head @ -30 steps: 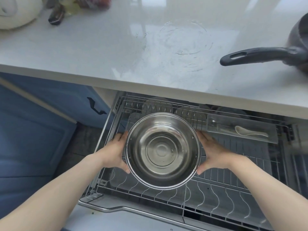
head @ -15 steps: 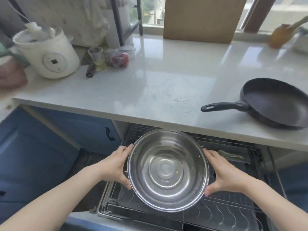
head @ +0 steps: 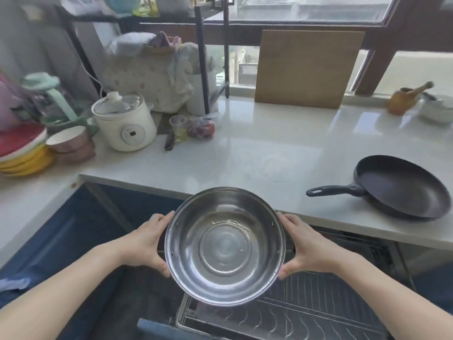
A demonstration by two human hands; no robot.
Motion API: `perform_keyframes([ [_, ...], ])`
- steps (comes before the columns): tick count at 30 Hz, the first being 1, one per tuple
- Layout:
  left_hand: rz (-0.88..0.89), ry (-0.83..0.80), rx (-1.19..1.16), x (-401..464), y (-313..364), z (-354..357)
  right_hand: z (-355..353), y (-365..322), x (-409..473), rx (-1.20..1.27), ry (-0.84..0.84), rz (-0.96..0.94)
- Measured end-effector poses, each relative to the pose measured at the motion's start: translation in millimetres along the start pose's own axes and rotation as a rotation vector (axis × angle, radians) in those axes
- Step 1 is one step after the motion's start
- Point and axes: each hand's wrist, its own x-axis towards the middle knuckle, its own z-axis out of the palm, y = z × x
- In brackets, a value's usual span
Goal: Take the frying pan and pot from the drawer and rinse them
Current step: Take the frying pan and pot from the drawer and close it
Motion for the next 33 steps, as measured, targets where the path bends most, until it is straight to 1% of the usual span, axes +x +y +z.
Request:
perform_keyframes([
  [3,0.031,0.068,0.016,26,12,-28,-37,9,20,-0.018,0.041,-0.006],
  [5,0.014,0.101,0.034,53,21,-42,-60,25,37,-0.064,0.056,0.018],
  [11,-0.023,0.135,0.035,153,47,-76,-127,84,97,-0.1,0.062,0.063],
  [16,-0.029,0.092,0.044,232,71,-96,-163,136,135,-0.086,0.04,0.115],
  [21,-0.028,0.043,0.029,289,81,-108,-183,180,159,-0.058,0.003,0.15],
  [25,0.0,0.018,0.032,314,85,-117,-189,197,166,-0.04,0.008,0.147],
  [29,0.016,0.017,0.062,318,84,-121,-191,197,163,-0.085,0.025,0.15],
  [31,0.012,0.06,0.059,315,83,-117,-188,192,155,-0.129,0.073,0.189],
  [33,-0.019,0.135,0.064,305,83,-110,-182,186,142,-0.13,0.187,0.206],
])
